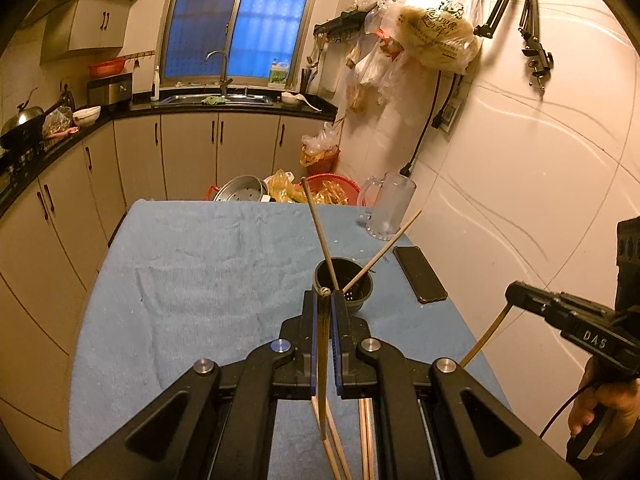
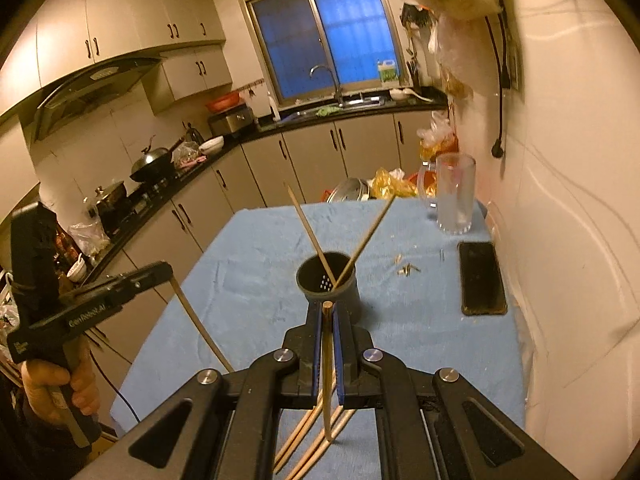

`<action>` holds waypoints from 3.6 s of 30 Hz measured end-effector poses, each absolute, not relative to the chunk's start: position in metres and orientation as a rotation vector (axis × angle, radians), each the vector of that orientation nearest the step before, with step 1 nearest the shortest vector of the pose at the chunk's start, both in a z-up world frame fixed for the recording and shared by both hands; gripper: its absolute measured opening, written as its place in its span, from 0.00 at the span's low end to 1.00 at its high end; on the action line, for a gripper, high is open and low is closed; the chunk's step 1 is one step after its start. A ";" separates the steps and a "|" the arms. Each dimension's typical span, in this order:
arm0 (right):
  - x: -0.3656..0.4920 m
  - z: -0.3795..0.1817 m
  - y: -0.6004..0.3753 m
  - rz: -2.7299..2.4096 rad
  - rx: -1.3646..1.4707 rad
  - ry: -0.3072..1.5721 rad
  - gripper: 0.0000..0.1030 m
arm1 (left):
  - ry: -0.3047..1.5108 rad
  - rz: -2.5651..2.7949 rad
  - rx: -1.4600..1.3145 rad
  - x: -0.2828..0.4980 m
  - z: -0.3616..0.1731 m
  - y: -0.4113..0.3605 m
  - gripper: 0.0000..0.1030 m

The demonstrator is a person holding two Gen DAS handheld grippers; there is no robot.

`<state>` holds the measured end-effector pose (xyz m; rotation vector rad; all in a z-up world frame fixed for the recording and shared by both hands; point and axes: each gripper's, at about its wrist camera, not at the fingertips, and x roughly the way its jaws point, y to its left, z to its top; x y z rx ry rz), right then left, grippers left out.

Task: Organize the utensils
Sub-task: 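Lift the chopstick with the right tool and carry it above the grey cup, then drop the chopstick into the grey cup and open the right tool, then lower the right tool to the chopstick row and close on one chopstick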

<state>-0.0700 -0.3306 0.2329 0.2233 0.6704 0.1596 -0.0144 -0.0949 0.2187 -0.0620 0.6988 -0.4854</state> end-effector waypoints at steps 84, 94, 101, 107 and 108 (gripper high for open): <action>0.001 0.203 -0.341 0.099 0.252 0.652 0.53 | 0.786 -0.335 -0.112 0.063 0.165 -0.090 0.66; -0.011 0.122 -0.351 0.107 0.341 0.860 0.53 | 1.043 -0.349 -0.070 0.048 0.077 -0.094 0.65; -0.007 0.107 -0.351 0.100 0.360 0.896 0.53 | 1.160 -0.350 0.038 0.056 0.043 -0.127 0.65; 0.001 0.099 -0.348 0.093 0.351 0.923 0.53 | 1.202 -0.309 0.101 0.066 0.027 -0.142 0.55; 0.003 0.098 -0.348 0.094 0.348 0.927 0.53 | 1.205 -0.318 0.094 0.067 0.027 -0.144 0.54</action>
